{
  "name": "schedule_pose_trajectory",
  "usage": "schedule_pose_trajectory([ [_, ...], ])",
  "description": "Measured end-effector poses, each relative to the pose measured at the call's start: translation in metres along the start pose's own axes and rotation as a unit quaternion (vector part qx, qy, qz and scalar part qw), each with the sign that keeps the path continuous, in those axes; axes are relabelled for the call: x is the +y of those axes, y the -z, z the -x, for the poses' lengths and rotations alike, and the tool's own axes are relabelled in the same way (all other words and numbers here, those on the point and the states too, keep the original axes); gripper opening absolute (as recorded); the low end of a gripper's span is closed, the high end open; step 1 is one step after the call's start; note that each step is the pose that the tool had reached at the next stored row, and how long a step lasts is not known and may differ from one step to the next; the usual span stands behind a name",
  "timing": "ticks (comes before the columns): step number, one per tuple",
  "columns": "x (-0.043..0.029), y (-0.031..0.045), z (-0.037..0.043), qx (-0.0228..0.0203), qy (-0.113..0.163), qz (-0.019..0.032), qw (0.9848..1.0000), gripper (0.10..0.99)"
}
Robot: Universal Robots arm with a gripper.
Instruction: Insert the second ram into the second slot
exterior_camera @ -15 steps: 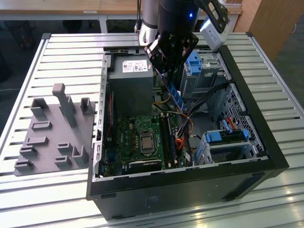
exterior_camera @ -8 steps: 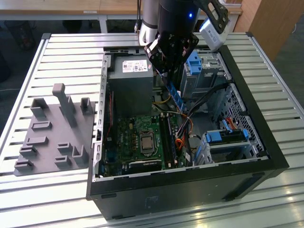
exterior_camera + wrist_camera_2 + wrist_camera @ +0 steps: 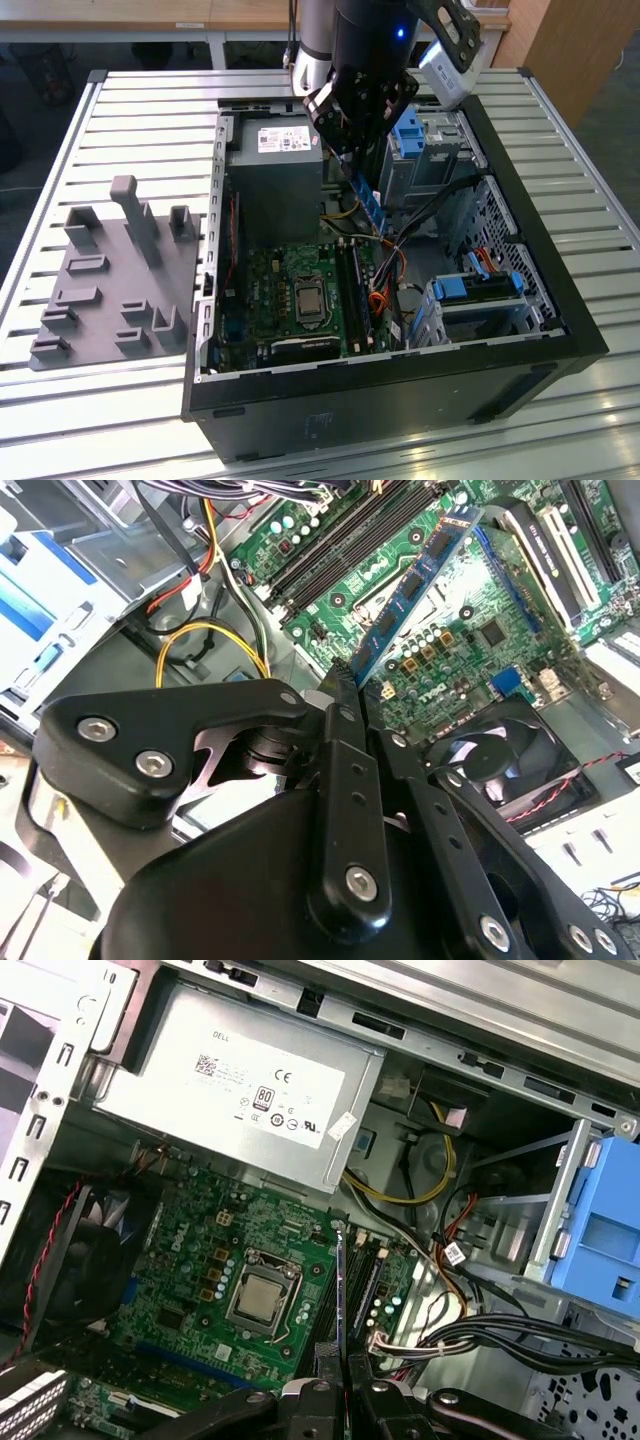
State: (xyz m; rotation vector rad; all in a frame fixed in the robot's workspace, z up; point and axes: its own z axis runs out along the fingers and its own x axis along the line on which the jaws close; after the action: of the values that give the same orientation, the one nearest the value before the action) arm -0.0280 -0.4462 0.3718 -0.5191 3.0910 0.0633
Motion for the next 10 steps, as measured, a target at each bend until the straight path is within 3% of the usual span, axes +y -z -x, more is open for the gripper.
schedule_pose_trajectory([
  [10,-0.0001,-0.0028,-0.0001,0.0,-0.001,-0.0001,1.0,0.137],
])
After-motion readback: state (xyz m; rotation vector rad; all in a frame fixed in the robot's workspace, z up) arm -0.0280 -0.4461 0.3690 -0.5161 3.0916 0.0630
